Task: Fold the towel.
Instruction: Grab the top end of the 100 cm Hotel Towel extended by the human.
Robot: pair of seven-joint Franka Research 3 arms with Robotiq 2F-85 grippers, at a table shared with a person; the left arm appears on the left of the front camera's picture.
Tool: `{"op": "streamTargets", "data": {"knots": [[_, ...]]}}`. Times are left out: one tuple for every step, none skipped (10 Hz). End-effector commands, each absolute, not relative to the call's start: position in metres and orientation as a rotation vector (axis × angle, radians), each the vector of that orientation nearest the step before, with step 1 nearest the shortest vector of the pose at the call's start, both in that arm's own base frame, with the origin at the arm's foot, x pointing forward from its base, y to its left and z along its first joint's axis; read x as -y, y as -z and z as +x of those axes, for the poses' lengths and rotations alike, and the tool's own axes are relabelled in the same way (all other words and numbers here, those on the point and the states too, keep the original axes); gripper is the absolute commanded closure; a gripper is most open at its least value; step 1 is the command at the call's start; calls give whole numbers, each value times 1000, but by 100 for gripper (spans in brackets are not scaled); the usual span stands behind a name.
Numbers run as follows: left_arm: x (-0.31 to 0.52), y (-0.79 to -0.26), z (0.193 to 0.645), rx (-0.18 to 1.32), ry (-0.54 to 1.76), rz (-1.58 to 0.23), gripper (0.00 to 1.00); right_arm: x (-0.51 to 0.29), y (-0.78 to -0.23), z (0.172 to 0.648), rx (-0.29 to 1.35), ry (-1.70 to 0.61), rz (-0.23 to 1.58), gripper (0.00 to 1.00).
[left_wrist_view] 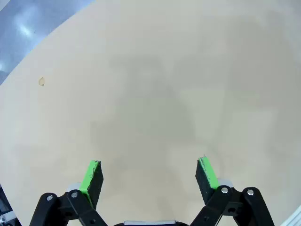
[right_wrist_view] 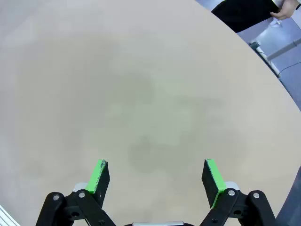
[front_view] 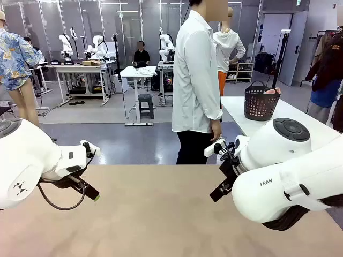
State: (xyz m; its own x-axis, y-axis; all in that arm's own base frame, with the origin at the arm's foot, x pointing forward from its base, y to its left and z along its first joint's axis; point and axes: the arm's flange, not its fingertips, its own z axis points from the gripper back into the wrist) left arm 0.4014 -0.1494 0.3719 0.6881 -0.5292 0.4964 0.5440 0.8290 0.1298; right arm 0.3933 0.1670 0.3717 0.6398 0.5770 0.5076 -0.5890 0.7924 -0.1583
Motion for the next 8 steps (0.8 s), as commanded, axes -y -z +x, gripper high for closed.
{"op": "streamTargets", "data": {"knots": [[150, -372, 401, 547, 601, -29, 0, -167, -372, 393, 571, -665, 23, 0], [150, -372, 401, 547, 601, -29, 0, -167, -372, 393, 571, -665, 23, 0], [150, -372, 401, 547, 601, -29, 0, -167, -372, 393, 571, -665, 23, 0], [150, -372, 401, 547, 601, -29, 0, -167, -372, 393, 571, -665, 23, 0], [150, -372, 401, 547, 601, -29, 0, -167, -372, 393, 571, -665, 23, 0], [150, -372, 401, 547, 601, -29, 0, -167, -372, 393, 571, -665, 23, 0], [150, -372, 401, 547, 601, -29, 0, -167, -372, 393, 571, -665, 23, 0], [150, -372, 401, 547, 601, -29, 0, -167, -372, 393, 571, -665, 23, 0]]}}
